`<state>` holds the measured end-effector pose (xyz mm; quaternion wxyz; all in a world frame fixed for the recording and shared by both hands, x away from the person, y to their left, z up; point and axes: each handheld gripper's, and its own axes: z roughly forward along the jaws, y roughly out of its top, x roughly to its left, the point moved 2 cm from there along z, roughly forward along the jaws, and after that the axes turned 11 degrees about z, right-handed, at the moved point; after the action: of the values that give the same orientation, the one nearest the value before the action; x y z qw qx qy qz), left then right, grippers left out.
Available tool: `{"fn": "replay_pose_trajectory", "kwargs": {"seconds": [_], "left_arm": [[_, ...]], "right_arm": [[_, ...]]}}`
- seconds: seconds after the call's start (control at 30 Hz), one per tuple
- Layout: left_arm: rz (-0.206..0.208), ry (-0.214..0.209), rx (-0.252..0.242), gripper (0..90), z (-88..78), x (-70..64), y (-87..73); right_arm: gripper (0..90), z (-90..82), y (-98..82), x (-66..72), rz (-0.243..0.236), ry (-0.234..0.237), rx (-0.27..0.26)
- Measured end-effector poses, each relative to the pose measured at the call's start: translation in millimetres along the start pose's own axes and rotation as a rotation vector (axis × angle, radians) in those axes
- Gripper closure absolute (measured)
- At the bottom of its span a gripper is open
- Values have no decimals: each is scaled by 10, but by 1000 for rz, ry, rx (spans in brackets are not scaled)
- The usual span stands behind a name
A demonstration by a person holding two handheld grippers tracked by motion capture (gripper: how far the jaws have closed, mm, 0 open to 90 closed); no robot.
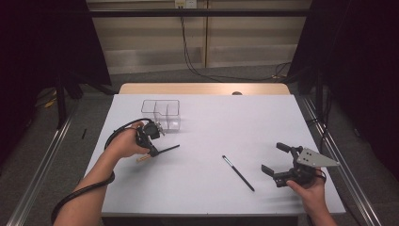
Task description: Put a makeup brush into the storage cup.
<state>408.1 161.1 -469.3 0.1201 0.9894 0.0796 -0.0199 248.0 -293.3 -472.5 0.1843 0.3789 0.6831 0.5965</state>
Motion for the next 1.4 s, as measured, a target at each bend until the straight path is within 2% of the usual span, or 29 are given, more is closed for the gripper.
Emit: {"fn": "replay_pose_trajectory", "kwargs": {"seconds": [0.07, 0.17, 0.2, 0.27, 0.37, 0.4, 0.63, 0.8, 0.87, 1.0, 1.3, 1.4], "left_arm": [[-6, 1, -5, 837, -7, 1, -7], [-42, 0, -18, 838, -19, 3, -17], [-38, -2, -18, 838, -26, 7, -20], [-60, 0, -25, 838, -29, 3, -19], [-77, -32, -23, 838, -54, 2, -6], [-82, -27, -17, 838, -66, -5, 4], [-59, -37, -72, 838, -200, -71, 128], [-27, -50, -109, 837, -287, -145, 252], [-28, -66, -119, 838, -296, -188, 300], [23, -73, -146, 837, -322, -280, 410], [67, -112, -169, 837, -295, -420, 591], [86, -123, -192, 837, -307, -463, 666]], "right_arm": [[0, 3, 1, -2, -1, -2, -1], [0, 0, -1, -8, 1, -4, 2], [0, -1, -3, -10, 2, -5, 3], [0, -3, -1, -17, 4, -5, -1], [0, -8, 2, -19, 3, -3, 0], [0, -8, 2, -19, 3, -3, 0], [0, -5, 1, -17, 4, -2, 5], [0, -4, 4, -8, 0, 0, 4], [0, -2, 2, -7, 6, 3, 8], [0, -3, 5, -1, 2, 4, 7], [0, 8, 8, 8, 4, 7, 10], [0, 18, 2, 13, 0, 12, 17]]}}
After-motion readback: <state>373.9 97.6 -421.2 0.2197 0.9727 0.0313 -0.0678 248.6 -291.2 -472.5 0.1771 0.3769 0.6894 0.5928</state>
